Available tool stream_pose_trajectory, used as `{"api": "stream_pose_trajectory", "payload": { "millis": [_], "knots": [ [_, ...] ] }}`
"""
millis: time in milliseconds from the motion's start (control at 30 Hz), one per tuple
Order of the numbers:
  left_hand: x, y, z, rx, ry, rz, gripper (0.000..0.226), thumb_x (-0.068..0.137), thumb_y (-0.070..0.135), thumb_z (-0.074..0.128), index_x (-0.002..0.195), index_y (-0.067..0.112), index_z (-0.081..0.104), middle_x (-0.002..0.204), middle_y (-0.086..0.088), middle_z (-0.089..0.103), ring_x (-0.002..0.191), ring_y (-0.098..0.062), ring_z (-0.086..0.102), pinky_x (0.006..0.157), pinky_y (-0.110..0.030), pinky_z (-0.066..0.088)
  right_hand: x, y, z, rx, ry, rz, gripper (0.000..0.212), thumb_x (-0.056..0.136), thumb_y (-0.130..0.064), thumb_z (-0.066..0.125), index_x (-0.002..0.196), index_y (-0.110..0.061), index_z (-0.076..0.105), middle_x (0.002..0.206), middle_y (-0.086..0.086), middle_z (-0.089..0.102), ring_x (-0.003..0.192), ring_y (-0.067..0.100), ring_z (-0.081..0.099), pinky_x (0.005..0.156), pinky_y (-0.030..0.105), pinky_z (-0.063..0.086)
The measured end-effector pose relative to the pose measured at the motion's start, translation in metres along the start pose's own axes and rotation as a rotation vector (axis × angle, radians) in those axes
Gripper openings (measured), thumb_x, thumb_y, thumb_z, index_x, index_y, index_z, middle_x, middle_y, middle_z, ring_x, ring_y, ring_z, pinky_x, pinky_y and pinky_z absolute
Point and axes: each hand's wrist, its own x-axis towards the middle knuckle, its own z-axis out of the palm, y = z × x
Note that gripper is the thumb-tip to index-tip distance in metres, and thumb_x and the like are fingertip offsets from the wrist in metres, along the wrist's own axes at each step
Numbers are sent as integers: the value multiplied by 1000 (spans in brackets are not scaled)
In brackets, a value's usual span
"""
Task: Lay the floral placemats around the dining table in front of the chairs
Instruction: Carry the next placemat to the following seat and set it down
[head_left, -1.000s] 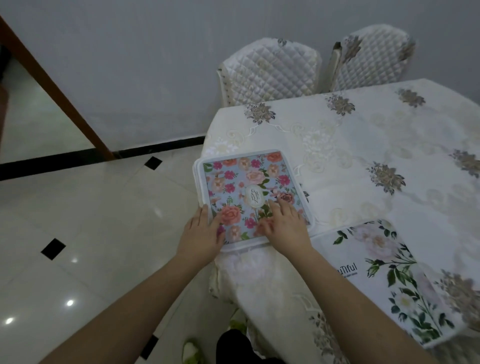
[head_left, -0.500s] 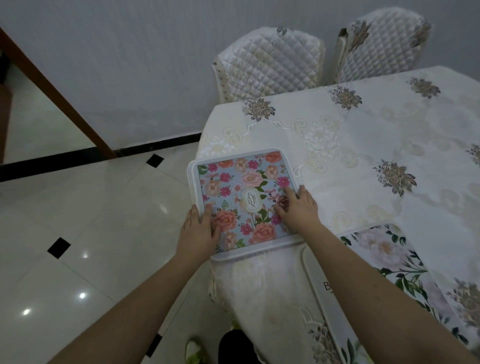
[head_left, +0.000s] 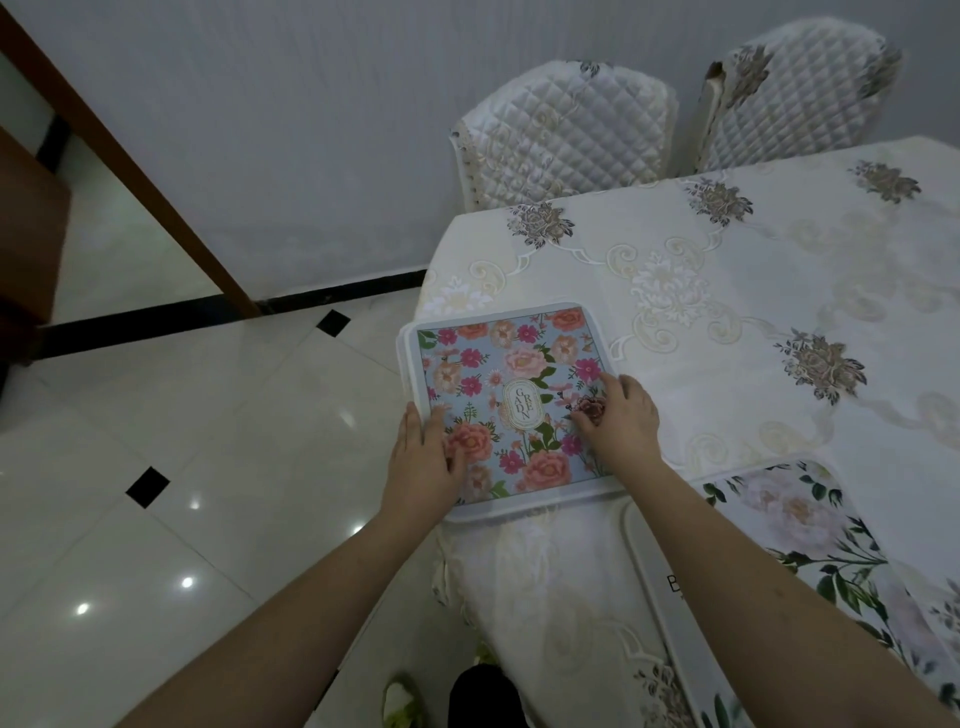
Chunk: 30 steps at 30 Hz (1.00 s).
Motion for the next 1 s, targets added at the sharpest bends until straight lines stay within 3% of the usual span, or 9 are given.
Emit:
{"api": "stream_pose_trajectory", "payload": {
  "millis": [133,233,300,367,467,533,700,867,1000],
  "knots": [
    [-2,6,-7,-172,27,-6,62,100,32,52,154,21,24,165,-12,8,148,-26,22,114,-35,27,0,-3,-9,247,70,-16,66,90,-28,69,146,-9,38,145,15,39,128,31,47,109,44,39],
    [1,9,-13,-356,94,-46,64,95,18,62,151,19,31,155,-9,35,138,-23,40,111,-38,38,-1,-4,-16,373,106,12,60,94,-18,62,148,-12,35,142,12,42,118,27,54,96,36,44],
    [3,11,-20,-618,108,-180,73,90,14,69,151,22,30,137,-6,54,113,-18,60,91,-39,55,0,-4,-21,468,109,76,59,96,-15,59,150,-13,33,138,12,50,116,28,57,91,32,44],
    [5,13,-27,-832,83,-337,78,88,13,73,151,23,28,126,-8,63,96,-18,67,77,-38,59,1,-3,-27,527,67,127,54,97,-14,58,147,-13,38,133,13,58,111,28,60,85,29,44],
    [11,10,-32,-884,81,-409,57,92,11,66,144,15,42,122,-12,67,92,-25,70,80,-43,60,-1,-1,-36,579,-12,157,38,97,-15,55,134,-16,55,120,10,67,85,18,64,62,27,54],
    [13,8,-36,-888,99,-390,37,95,11,62,131,13,55,116,-12,70,88,-23,71,75,-39,60,-5,1,-40,635,-49,142,32,95,-15,56,127,-16,61,110,6,70,77,10,65,45,18,50],
    [9,1,-54,-870,101,-352,25,94,12,61,118,20,59,99,-2,73,76,-14,74,58,-28,59,-24,-6,-49,820,-89,136,28,93,-15,60,121,-18,64,101,-4,71,81,10,71,57,18,53],
    [2,-16,-86,-853,58,-329,30,93,15,65,122,20,59,99,-1,74,81,-19,75,74,-43,62,-41,-26,-57,993,-111,136,21,92,-12,62,112,-18,67,93,1,73,74,14,75,56,22,57],
    [-8,-42,-123,-850,30,-303,38,89,14,69,125,18,58,105,-5,73,85,-23,75,74,-45,62,-56,-58,-56,1094,-161,115,21,92,-9,63,110,-18,68,92,7,75,78,25,76,58,31,60]
  ]
}}
